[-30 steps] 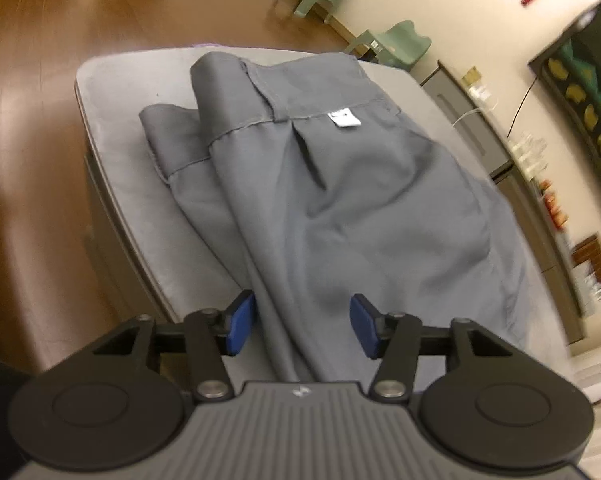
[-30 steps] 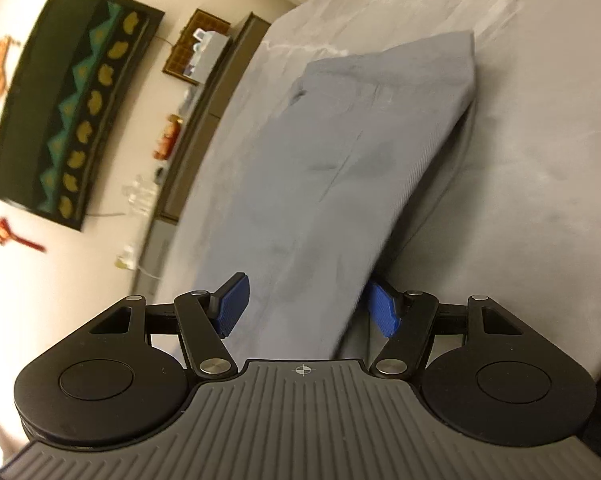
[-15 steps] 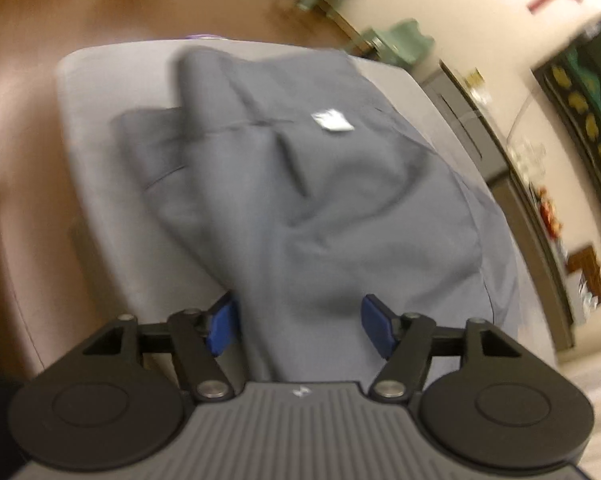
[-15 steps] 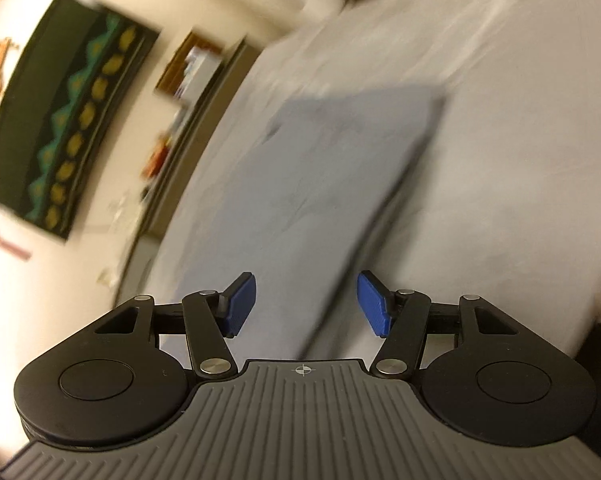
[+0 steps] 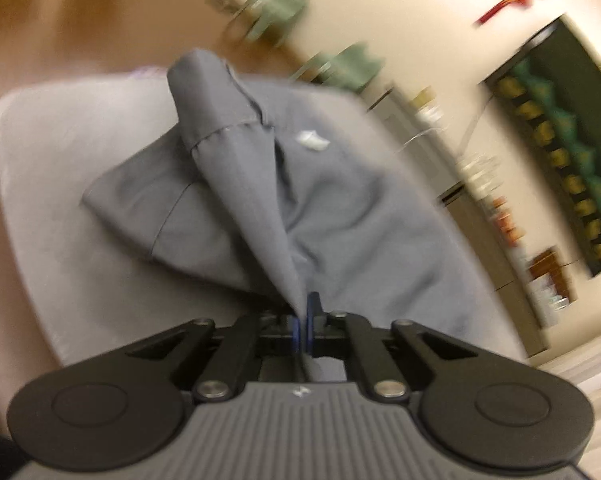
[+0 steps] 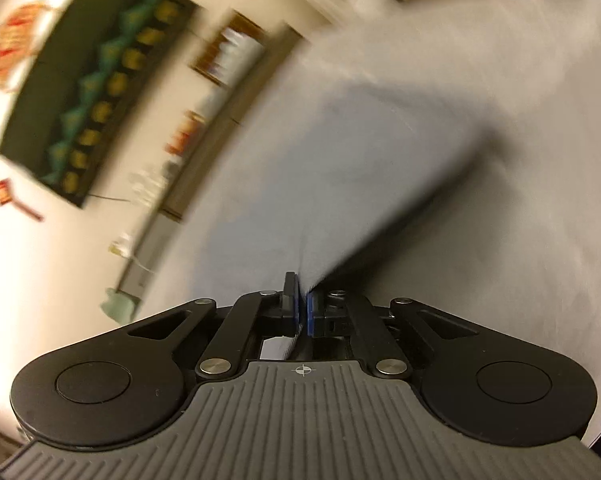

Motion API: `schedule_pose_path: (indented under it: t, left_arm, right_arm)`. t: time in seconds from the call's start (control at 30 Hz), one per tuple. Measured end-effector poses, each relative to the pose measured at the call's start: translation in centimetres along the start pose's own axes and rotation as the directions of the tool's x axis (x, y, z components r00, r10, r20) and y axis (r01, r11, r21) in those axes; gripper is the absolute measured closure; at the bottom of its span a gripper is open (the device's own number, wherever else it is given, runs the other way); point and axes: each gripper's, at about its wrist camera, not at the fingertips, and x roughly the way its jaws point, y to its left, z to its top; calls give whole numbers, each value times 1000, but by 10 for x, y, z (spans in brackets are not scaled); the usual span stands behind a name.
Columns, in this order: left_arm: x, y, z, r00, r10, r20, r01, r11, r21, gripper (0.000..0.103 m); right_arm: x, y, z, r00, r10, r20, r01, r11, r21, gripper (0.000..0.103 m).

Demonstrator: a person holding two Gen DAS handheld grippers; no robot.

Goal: Fold clothes

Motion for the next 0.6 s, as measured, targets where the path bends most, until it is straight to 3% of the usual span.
schedule_pose_path:
  t: [0.17, 0.3, 0.37, 0.4, 0.43, 0.5, 0.6]
  left_arm:
    - [-44, -31, 9, 981, -144, 132, 143, 990, 16, 100]
    - [-96, -79, 31, 928, -282, 243, 274, 959, 67, 100]
    - [-116, -114, 50, 905, -320, 279, 294, 947, 132, 100]
    - [-118, -135, 63, 905, -320, 281, 285, 945, 159, 100]
    - [-112, -154, 76, 915, -304, 265, 266, 949, 170, 100]
    - [-72, -188, 100, 953, -229, 197, 200, 967, 156, 99]
    - [34, -223, 116, 996, -51, 70, 40, 987, 156, 99]
  right_arm:
    - [-49, 49, 13, 989, 72, 127, -46, 979, -200, 103]
    - [-92, 89, 41, 976, 138, 170, -71, 935, -348, 103]
    - [-114, 111, 59, 969, 166, 183, -74, 902, -426, 103]
    - [-121, 125, 70, 968, 167, 188, -63, 884, -464, 103]
    - [-121, 137, 81, 970, 159, 182, -50, 869, -492, 103]
    - [-111, 156, 100, 979, 131, 154, -31, 849, -528, 103]
    - [-48, 177, 118, 998, 36, 54, -2, 845, -534, 103]
